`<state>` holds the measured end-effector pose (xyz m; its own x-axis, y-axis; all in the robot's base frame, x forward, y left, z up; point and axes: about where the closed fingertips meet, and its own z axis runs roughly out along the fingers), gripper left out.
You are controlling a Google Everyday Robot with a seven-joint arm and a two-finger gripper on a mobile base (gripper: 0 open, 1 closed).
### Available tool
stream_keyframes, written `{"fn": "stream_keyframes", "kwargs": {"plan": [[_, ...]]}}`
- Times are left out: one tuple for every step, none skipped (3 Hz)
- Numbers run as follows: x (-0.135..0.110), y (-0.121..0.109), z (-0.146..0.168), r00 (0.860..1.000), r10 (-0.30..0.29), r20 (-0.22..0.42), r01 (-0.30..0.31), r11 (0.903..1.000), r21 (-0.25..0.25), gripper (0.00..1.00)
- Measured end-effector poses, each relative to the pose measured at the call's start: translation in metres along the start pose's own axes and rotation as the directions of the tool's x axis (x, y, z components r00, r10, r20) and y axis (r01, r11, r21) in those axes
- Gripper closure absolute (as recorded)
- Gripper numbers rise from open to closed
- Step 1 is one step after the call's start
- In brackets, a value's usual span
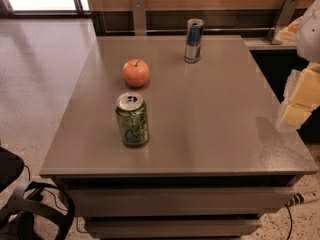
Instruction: Pick green can
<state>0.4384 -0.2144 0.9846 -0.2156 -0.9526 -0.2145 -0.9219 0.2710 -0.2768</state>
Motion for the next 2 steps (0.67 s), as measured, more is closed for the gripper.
{"fn": "stream_keyframes", "kwargs": {"plan": [[0.0000, 0.0000, 0.0000, 1.000, 0.000, 0.000, 0.000, 1.0000, 0.000, 0.00], [-0.0017, 0.0006, 0.0014, 0.999, 0.000, 0.045, 0.001, 0.9999, -0.012, 0.00]]}}
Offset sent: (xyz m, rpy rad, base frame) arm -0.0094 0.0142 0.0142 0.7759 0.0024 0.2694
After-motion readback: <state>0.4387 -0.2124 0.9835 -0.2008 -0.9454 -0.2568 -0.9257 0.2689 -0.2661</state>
